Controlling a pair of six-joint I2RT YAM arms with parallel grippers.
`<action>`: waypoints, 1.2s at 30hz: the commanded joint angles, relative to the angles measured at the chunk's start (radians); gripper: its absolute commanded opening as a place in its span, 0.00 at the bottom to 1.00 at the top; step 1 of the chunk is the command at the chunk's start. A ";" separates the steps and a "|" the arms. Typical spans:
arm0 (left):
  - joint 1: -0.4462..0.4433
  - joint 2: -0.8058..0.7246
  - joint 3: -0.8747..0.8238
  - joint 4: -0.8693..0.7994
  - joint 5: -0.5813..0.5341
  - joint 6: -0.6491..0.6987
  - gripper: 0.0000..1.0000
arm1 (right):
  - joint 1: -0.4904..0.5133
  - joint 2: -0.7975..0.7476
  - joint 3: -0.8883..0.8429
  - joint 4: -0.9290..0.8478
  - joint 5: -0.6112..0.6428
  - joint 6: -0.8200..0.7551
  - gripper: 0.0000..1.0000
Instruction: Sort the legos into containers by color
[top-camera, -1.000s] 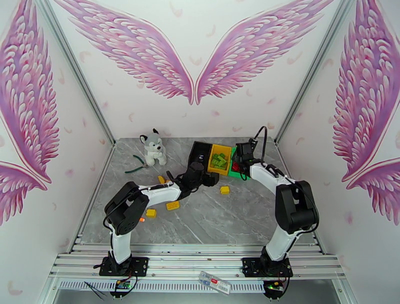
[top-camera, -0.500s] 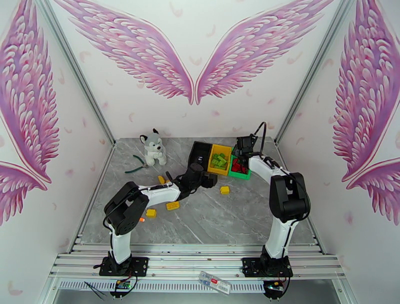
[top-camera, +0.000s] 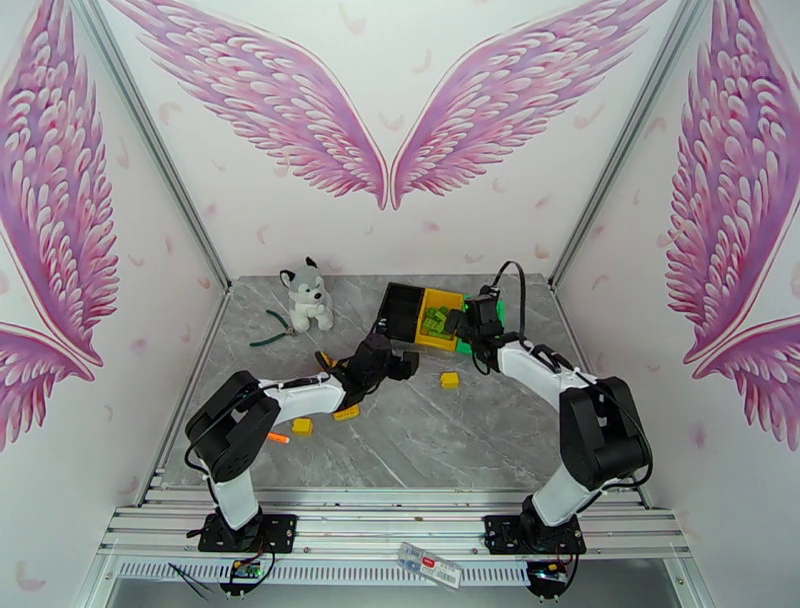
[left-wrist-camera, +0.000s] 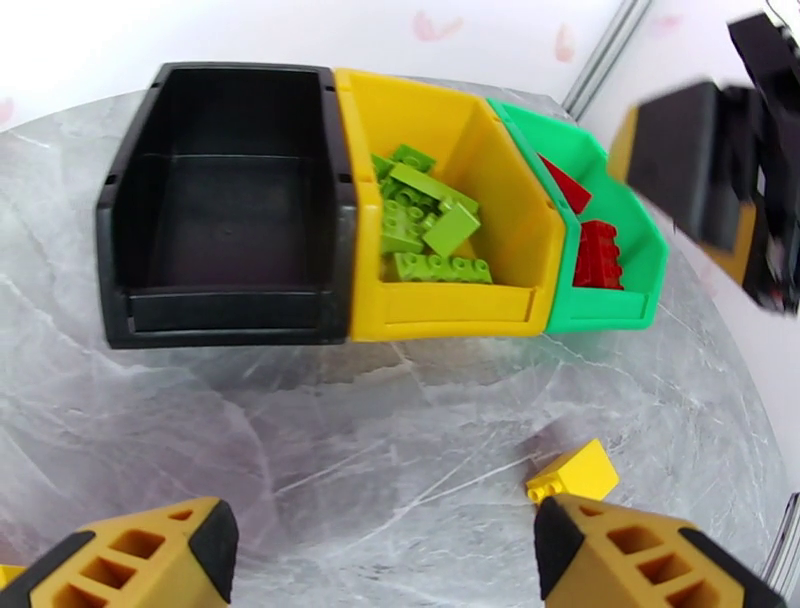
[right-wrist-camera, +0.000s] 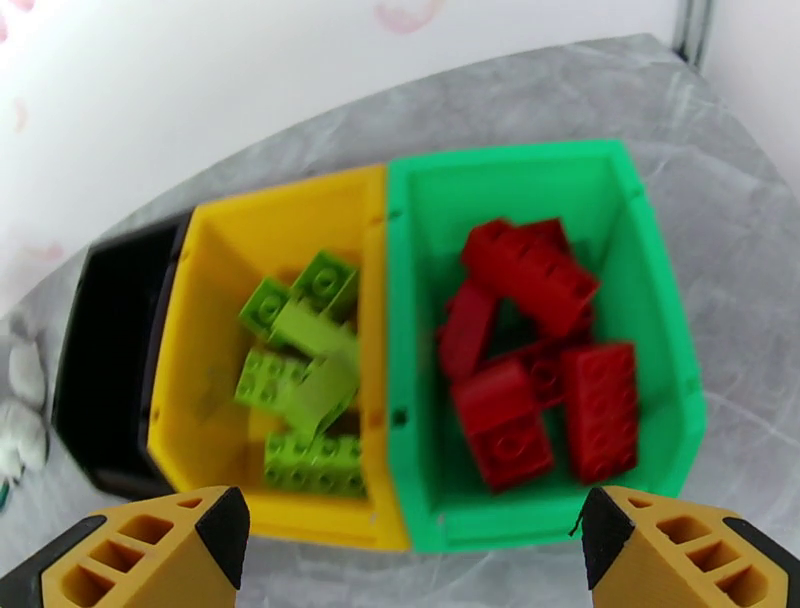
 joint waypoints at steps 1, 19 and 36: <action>0.009 -0.057 -0.051 0.039 -0.033 -0.010 0.84 | 0.039 -0.057 -0.074 0.010 -0.034 -0.021 0.93; 0.036 -0.133 -0.204 0.124 -0.091 -0.052 0.99 | 0.154 -0.040 -0.216 -0.052 -0.043 0.005 0.87; 0.050 -0.181 -0.275 0.129 -0.120 -0.081 0.99 | 0.162 0.112 -0.204 -0.012 -0.062 0.017 0.69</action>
